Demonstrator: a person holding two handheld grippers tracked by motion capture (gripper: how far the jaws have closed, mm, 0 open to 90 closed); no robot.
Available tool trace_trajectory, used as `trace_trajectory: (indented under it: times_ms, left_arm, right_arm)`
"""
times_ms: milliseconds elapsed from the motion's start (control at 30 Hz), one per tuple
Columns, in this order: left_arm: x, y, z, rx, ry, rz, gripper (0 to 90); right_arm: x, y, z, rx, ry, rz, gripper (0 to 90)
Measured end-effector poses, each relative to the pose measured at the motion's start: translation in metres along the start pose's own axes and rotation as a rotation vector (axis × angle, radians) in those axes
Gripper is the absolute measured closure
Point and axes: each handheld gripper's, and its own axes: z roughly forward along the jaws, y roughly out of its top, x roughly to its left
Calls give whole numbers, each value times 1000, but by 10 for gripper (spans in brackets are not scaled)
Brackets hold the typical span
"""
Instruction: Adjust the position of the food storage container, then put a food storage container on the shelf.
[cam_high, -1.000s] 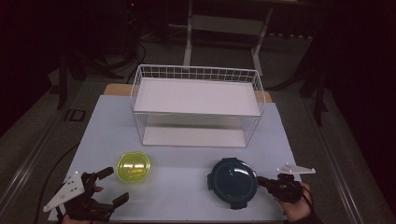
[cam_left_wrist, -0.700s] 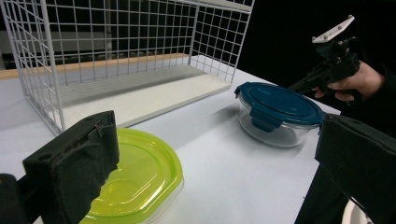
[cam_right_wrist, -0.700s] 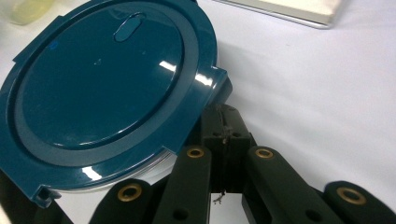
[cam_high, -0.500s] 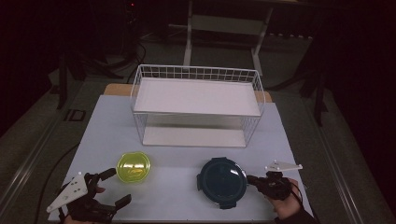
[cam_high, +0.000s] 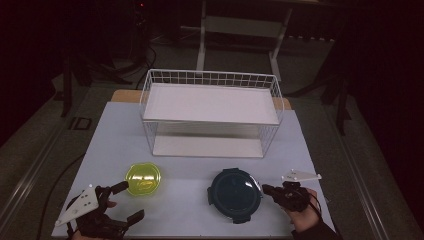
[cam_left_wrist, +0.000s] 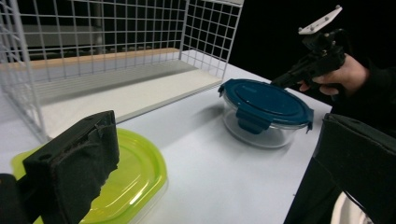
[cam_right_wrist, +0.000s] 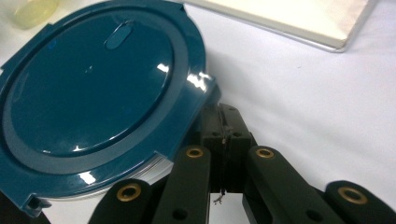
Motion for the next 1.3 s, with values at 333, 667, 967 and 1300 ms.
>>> trace_trajectory:
  times_ms: [333,667,967,1300]
  left_arm:
    - [-5,9,19,14,-34,-20,0]
    - [-20,22,38,74,-55,-75,0]
    - [-35,53,59,101,-129,-79,0]
    - [-42,74,94,173,-193,-152,0]
  right_arm:
    - [6,6,-10,-82,-16,-34,667]
    - [16,14,-21,-213,-16,-56,269]
    - [24,26,-40,-308,16,-123,142]
    - [23,30,-47,-354,36,-180,144]
